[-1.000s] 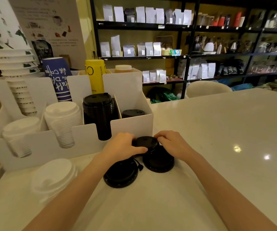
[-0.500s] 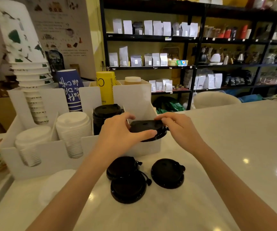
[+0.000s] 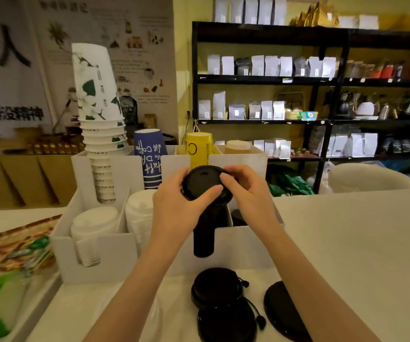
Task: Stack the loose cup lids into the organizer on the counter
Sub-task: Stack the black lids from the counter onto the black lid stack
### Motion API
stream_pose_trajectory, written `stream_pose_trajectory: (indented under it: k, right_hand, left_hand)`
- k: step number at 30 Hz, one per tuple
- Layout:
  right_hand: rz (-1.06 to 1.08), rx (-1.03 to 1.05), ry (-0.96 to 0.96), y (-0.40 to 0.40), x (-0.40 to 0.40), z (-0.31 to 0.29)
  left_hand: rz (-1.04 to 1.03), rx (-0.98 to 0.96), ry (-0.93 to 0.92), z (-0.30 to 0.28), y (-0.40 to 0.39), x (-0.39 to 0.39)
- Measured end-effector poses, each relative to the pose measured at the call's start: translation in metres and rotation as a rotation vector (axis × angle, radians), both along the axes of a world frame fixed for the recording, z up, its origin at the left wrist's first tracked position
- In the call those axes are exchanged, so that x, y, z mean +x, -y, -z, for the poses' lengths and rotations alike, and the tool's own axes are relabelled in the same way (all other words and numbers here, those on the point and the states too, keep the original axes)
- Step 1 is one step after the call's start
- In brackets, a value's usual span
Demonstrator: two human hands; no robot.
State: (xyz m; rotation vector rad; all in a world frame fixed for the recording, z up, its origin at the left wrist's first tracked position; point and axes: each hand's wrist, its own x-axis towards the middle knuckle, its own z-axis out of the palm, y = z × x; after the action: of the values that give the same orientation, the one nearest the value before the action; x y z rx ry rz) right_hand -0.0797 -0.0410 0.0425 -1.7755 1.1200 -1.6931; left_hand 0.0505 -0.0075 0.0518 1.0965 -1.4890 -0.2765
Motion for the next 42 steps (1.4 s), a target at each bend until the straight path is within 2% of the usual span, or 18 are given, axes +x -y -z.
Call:
stream_pose_trajectory:
  k: [6, 13, 20, 28, 32, 37, 40, 42]
  right_hand:
    - [-0.162, 0.219, 0.103, 0.027, 0.012, 0.011]
    - [-0.16, 0.34, 0.071, 0.053, 0.017, 0.026]
    - [-0.197, 0.253, 0.074, 0.044, 0.008, 0.02]
    - [-0.001, 0.14, 0.034, 0.04, 0.006, 0.028]
    - [0.064, 0.117, -0.054, 0.039, 0.006, 0.033]
    - [0.207, 0.004, -0.268, 0.03, 0.01, 0.036]
    - [0.157, 0.064, -0.309, 0.025, 0.007, 0.034]
    - [0.062, 0.13, -0.261, 0.019, 0.005, 0.031]
  left_hand:
    - [-0.007, 0.022, 0.084, 0.006, 0.018, 0.013]
    - [-0.001, 0.071, 0.159, 0.016, 0.029, 0.019]
    - [-0.079, 0.105, 0.228, 0.022, 0.032, 0.02]
    - [-0.021, 0.131, 0.256, 0.025, 0.036, 0.02]
    - [-0.022, 0.128, 0.278, 0.025, 0.036, 0.02]
    - [-0.018, 0.137, 0.267, 0.026, 0.035, 0.019]
    - [-0.023, 0.141, 0.267, 0.026, 0.034, 0.019]
    - [-0.029, 0.146, 0.272, 0.026, 0.034, 0.018]
